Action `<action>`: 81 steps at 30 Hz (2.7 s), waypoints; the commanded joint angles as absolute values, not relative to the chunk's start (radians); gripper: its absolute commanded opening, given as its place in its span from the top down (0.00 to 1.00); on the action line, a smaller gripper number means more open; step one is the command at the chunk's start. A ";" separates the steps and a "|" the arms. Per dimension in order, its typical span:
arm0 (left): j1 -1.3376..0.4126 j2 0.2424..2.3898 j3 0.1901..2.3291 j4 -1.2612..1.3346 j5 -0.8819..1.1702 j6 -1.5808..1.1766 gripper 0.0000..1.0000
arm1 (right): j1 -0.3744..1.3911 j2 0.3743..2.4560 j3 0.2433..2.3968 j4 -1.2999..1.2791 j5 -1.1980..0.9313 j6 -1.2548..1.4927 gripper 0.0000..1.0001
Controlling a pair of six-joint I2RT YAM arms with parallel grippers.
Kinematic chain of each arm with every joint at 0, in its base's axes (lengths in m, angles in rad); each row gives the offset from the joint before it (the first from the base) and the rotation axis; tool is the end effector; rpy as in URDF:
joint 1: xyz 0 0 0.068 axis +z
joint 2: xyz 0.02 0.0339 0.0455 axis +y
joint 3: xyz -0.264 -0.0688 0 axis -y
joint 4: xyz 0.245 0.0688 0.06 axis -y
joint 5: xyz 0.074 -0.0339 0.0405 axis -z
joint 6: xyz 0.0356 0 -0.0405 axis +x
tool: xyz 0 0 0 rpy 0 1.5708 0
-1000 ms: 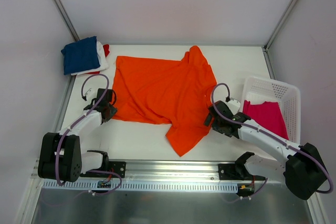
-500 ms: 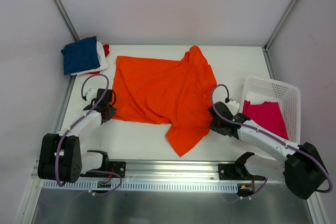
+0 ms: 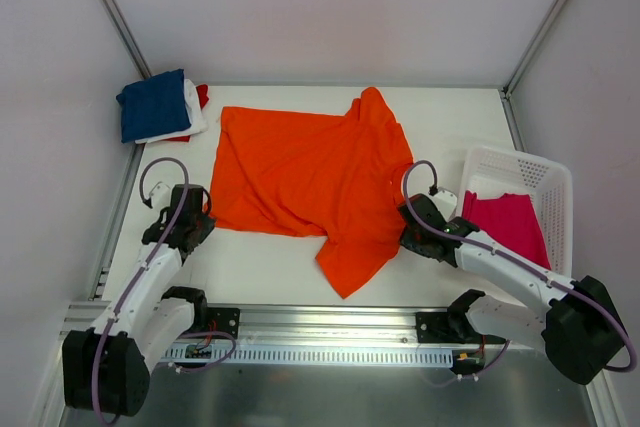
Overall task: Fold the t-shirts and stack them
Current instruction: Flatten the tshirt out
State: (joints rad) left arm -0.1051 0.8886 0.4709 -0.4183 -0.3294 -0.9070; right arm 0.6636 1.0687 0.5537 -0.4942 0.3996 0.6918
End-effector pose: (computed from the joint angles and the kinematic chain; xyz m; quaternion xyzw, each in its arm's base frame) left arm 0.1743 -0.0068 0.1940 -0.4135 0.8246 -0.0379 0.3841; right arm 0.1603 0.1077 0.1861 0.0683 0.9409 0.0217 0.3312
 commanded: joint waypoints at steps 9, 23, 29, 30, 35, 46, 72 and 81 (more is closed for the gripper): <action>-0.106 0.804 0.511 -0.552 -0.373 -0.937 1.00 | 0.670 1.025 0.537 -0.459 0.373 0.653 0.61; -0.106 1.012 0.555 -0.345 -0.414 -0.874 0.30 | 0.669 0.967 0.506 -0.472 0.377 0.640 0.48; -0.106 1.095 0.554 -0.269 -0.420 -0.876 0.35 | 0.669 0.950 0.500 -0.494 0.399 0.643 0.49; -0.106 1.107 0.555 -0.261 -0.420 -0.874 0.35 | 0.669 0.946 0.499 -0.494 0.400 0.643 0.49; -0.106 1.181 0.569 -0.218 -0.416 -0.880 0.37 | 0.669 0.942 0.497 -0.511 0.416 0.643 0.50; -0.106 1.218 0.600 -0.189 -0.425 -0.862 0.40 | 0.669 0.983 0.494 -0.497 0.426 0.640 0.50; -0.100 1.353 0.644 -0.143 -0.430 -0.861 0.52 | 0.669 1.078 0.517 -0.463 0.446 0.626 0.52; -0.098 1.350 0.643 -0.144 -0.436 -0.857 0.68 | 0.669 1.088 0.512 -0.460 0.445 0.627 0.53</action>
